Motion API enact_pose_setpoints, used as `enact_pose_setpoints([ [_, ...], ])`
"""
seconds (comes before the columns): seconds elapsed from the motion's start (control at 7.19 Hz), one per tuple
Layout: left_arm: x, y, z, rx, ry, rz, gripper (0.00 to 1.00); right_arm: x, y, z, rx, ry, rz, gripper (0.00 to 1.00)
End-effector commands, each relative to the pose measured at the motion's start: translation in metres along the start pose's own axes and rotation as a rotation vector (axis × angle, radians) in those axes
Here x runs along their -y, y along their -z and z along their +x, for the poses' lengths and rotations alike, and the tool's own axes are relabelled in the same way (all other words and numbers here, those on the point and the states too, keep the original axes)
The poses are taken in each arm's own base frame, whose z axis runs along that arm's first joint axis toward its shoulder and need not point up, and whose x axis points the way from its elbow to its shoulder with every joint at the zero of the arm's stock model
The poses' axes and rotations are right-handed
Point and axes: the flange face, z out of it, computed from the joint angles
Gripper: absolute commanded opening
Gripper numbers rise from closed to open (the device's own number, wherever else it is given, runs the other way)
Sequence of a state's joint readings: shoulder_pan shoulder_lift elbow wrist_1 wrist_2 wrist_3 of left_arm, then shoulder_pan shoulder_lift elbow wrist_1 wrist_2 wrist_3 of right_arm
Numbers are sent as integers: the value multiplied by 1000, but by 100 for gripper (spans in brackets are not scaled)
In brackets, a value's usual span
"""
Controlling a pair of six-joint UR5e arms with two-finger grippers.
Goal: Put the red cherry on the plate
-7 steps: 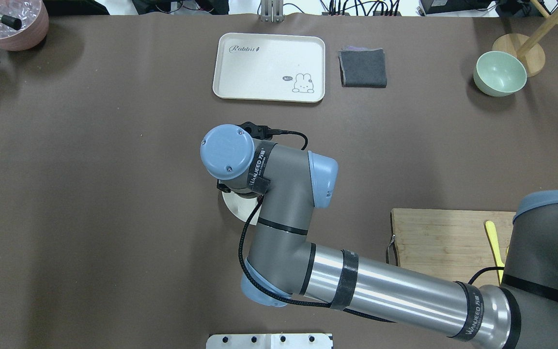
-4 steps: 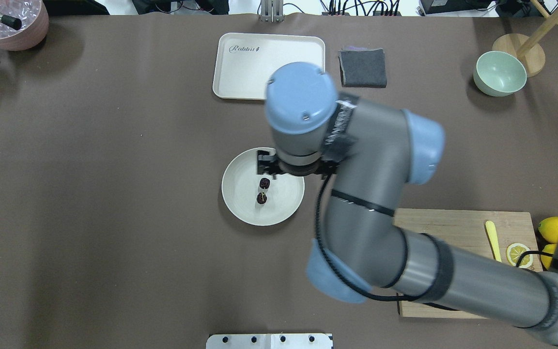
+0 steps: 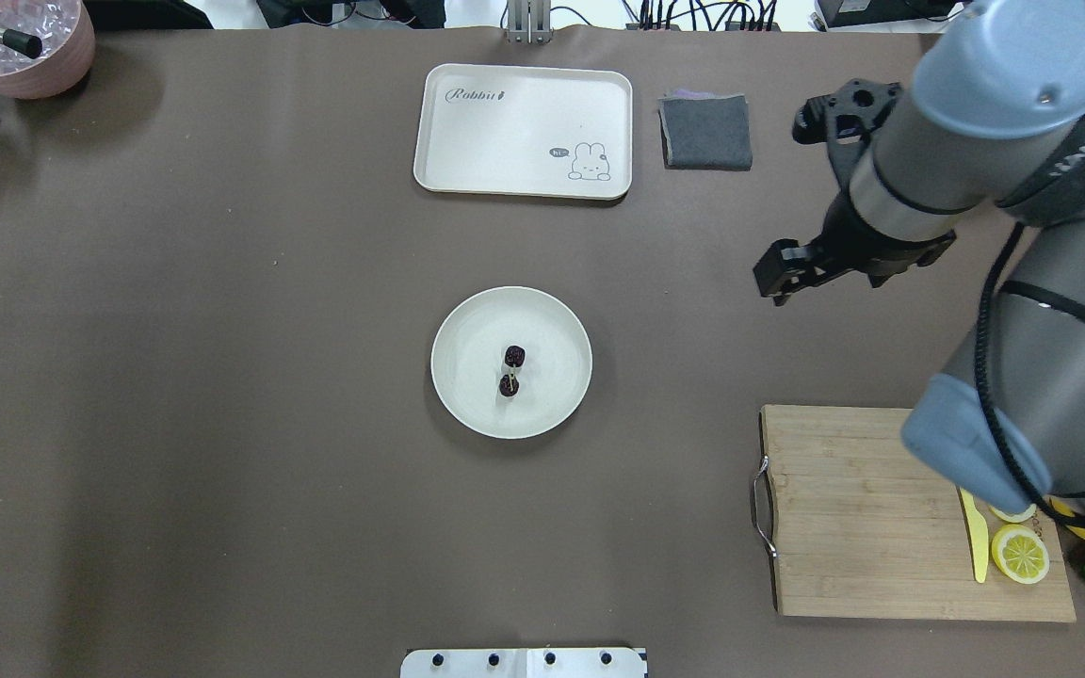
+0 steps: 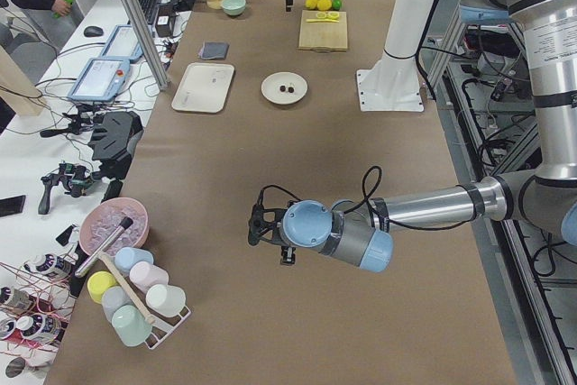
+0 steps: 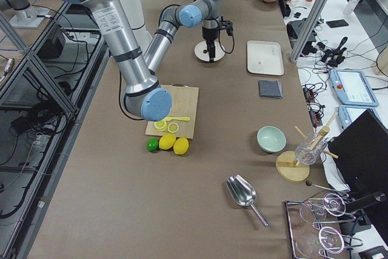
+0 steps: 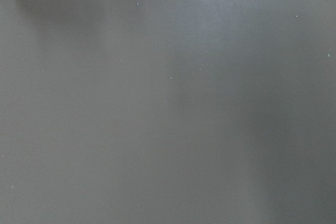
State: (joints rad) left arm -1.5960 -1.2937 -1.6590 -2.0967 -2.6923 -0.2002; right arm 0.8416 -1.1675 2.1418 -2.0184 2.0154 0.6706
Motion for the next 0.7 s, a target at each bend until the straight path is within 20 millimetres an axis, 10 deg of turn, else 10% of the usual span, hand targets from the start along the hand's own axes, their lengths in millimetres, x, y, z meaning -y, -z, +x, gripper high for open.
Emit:
enact_pose_setpoints([
  [0.0, -1, 0, 1, 0, -2, -2, 99, -12, -6, 130, -58, 115, -50, 100],
  [0.56, -5, -19, 2, 87, -99, -36, 99, -74, -14, 292, 43, 145, -14, 100],
])
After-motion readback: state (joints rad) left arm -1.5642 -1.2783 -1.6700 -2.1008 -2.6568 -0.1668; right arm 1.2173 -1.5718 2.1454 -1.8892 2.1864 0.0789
